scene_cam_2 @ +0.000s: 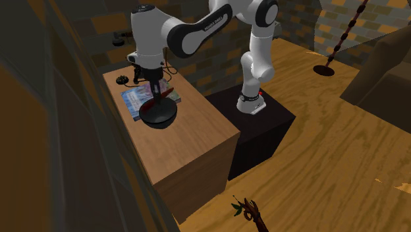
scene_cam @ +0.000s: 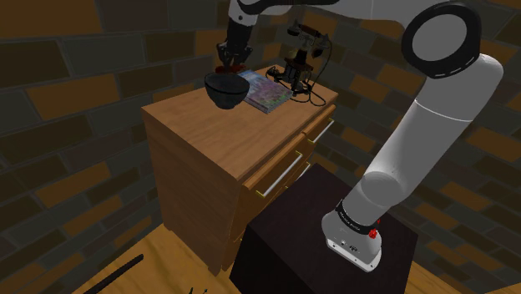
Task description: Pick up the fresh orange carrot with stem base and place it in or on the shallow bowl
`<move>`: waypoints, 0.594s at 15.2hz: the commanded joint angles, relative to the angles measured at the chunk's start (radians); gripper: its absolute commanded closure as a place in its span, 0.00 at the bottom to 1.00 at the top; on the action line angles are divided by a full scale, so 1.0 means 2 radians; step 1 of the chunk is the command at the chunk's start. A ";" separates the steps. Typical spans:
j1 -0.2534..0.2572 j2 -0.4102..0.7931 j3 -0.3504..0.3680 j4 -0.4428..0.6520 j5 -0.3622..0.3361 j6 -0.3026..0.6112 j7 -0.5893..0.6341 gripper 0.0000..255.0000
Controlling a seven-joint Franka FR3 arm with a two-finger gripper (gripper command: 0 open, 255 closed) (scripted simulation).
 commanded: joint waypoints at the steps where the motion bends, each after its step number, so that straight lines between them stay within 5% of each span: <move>1: 0.000 0.001 0.000 -0.012 0.000 0.014 0.000 1.00; 9: 0.000 0.006 0.000 -0.043 -0.001 0.050 0.001 1.00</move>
